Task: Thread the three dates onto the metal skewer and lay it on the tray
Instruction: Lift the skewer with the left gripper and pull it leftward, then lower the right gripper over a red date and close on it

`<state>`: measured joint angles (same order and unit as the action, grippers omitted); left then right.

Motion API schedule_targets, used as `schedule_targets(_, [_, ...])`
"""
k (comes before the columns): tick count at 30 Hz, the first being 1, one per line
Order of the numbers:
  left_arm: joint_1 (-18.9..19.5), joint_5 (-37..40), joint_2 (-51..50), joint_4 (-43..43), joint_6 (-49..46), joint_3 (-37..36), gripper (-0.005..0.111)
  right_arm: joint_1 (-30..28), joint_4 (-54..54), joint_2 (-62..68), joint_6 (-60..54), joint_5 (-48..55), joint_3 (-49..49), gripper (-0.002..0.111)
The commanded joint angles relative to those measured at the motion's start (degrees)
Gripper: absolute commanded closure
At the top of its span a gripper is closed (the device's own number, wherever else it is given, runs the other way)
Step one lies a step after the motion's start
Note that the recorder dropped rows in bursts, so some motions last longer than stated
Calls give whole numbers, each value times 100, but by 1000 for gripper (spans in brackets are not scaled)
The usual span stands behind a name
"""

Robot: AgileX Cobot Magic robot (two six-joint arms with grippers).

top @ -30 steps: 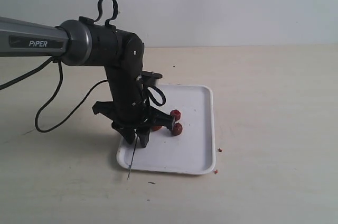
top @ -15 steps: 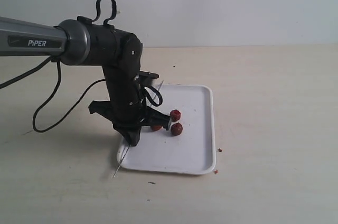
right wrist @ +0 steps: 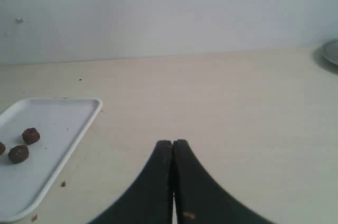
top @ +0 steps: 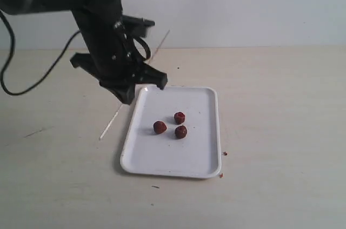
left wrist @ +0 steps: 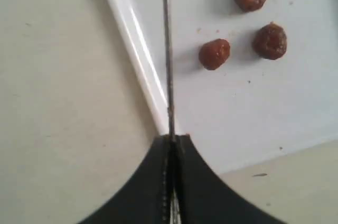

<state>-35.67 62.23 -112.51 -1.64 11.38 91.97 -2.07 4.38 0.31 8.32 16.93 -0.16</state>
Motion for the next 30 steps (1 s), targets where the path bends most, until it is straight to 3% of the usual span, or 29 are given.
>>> schedule_targets(1, [-31,426,811,-448,-243,-55,107,9,84,-31,-28,-76,16,108])
schedule_targets(9, [-31,499,2130,-569,-2652,-2195,107,9,740,-31,-178,-1182,16,108])
schedule_targets(15, [-31,527,2171,-718,-4072,-3009,107,9,756,-31,61,-2109,16,108])
schedule_targets(19, [-31,527,2171,-1836,-4239,-3395,107,9,756,-31,376,-2316,16,108])
schedule_targets(22, [-20,402,2171,-2187,-4008,-3518,107,60,756,-31,501,-2316,16,108])
schedule_targets(26, [81,-46,2171,-1999,-3929,-3528,107,213,564,-31,581,-2682,16,108])
schedule_targets(30, [598,-396,2171,-1514,-3818,-3528,107,241,104,-31,858,-2117,-41,108])
